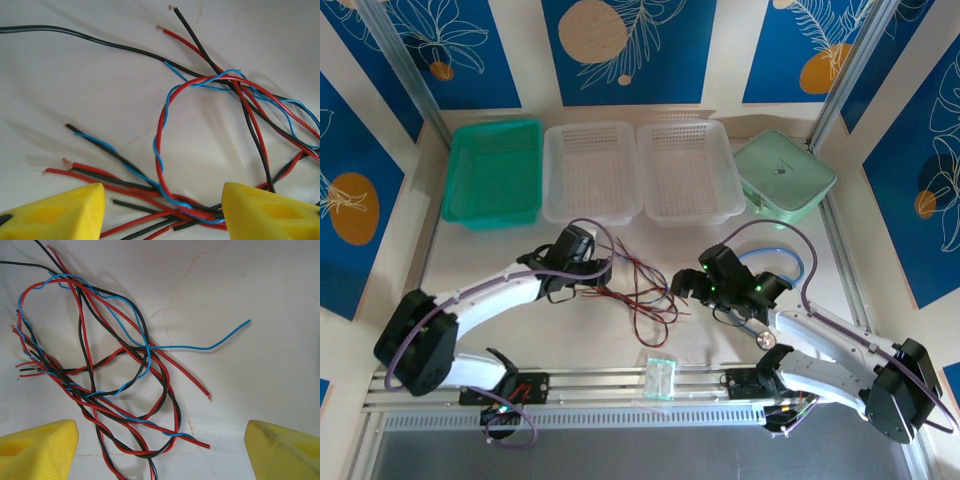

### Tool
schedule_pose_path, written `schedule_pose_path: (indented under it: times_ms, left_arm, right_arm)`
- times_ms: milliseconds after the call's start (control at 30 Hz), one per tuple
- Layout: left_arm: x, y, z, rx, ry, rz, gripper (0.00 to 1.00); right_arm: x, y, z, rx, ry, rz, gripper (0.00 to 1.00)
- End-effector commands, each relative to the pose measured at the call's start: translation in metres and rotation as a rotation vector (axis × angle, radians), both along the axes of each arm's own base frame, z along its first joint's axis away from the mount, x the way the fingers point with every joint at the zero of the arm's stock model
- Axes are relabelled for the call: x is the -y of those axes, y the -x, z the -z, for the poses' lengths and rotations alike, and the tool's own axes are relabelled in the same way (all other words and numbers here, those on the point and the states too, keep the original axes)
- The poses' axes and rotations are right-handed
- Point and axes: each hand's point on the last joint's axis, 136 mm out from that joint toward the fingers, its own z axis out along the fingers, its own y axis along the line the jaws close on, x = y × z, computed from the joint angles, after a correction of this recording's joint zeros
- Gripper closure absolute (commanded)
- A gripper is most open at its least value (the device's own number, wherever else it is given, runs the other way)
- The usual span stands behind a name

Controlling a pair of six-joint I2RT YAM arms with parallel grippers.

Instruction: Untangle the cables

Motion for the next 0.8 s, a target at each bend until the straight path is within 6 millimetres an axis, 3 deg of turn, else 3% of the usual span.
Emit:
schedule_pose_path:
  times_ms: [0, 300, 367, 467, 533, 767]
  left_arm:
    - [0.016, -0.006, 0.000, -0.030, 0.014, 0.006, 0.43]
    - [0.009, -0.021, 0.030, -0.083, -0.122, -0.054, 0.64]
    - [0.010, -0.022, 0.031, -0.080, -0.129, -0.051, 0.73]
    - [0.021, -0.023, 0.026, -0.072, -0.085, -0.029, 0.92]
    - [0.024, -0.025, 0.020, -0.067, -0.076, -0.022, 0.98]
    - [0.029, -0.033, -0.007, -0.025, -0.066, -0.017, 1.00]
  right_arm:
    - [0.000, 0.002, -0.012, 0.013, -0.017, -0.013, 0.13]
    - [0.012, 0.008, -0.015, 0.038, -0.036, 0.003, 0.13]
    - [0.014, 0.008, -0.015, 0.040, -0.033, 0.005, 0.13]
    - [0.016, 0.008, -0.015, 0.045, -0.040, 0.009, 0.13]
    - [0.016, 0.007, -0.016, 0.046, -0.046, 0.007, 0.13]
    - [0.017, 0.006, -0.018, 0.050, -0.052, 0.005, 0.12]
